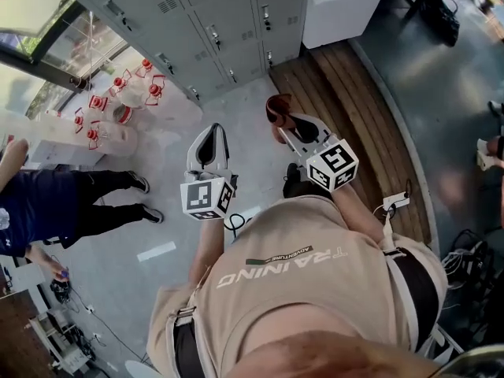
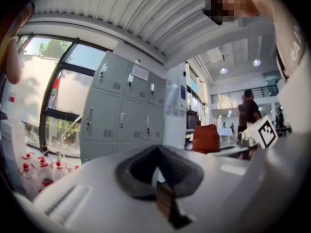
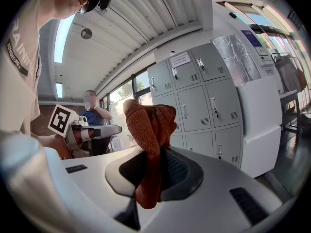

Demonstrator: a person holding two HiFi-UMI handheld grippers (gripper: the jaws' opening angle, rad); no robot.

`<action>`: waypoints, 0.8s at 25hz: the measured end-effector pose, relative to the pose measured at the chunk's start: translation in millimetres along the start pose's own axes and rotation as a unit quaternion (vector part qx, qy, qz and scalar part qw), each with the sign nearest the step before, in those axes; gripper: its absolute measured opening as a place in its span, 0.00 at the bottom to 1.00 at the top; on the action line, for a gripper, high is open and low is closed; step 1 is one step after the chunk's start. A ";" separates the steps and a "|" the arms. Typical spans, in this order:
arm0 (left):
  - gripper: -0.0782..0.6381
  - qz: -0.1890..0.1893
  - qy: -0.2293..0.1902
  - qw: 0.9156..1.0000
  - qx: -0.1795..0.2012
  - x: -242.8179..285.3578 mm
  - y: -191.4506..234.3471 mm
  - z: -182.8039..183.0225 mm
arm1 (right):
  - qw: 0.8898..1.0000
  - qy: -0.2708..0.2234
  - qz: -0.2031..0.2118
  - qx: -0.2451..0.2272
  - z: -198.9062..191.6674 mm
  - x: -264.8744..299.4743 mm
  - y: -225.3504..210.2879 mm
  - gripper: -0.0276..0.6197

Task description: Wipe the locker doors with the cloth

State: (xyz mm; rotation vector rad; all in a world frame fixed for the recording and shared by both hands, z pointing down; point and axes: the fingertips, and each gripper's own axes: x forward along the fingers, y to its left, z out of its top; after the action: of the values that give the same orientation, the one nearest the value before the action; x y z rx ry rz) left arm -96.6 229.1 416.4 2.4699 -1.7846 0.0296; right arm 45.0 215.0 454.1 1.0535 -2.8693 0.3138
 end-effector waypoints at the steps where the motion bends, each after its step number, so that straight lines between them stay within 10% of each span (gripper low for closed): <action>1: 0.11 0.004 0.001 1.000 0.007 11.3 4.3 4.2 | 1.000 -0.003 0.003 0.000 3.8 8.9 -10.3 0.15; 20: 0.11 0.052 0.010 0.999 -0.003 190.6 65.8 6.1 | 0.998 0.016 0.062 -0.021 28.9 144.0 -152.6 0.15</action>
State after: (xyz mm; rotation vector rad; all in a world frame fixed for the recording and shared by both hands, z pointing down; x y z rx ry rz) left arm -99.1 27.7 428.1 2.3623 -1.8987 0.0569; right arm 34.0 4.2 470.6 0.8562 -2.9050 0.2741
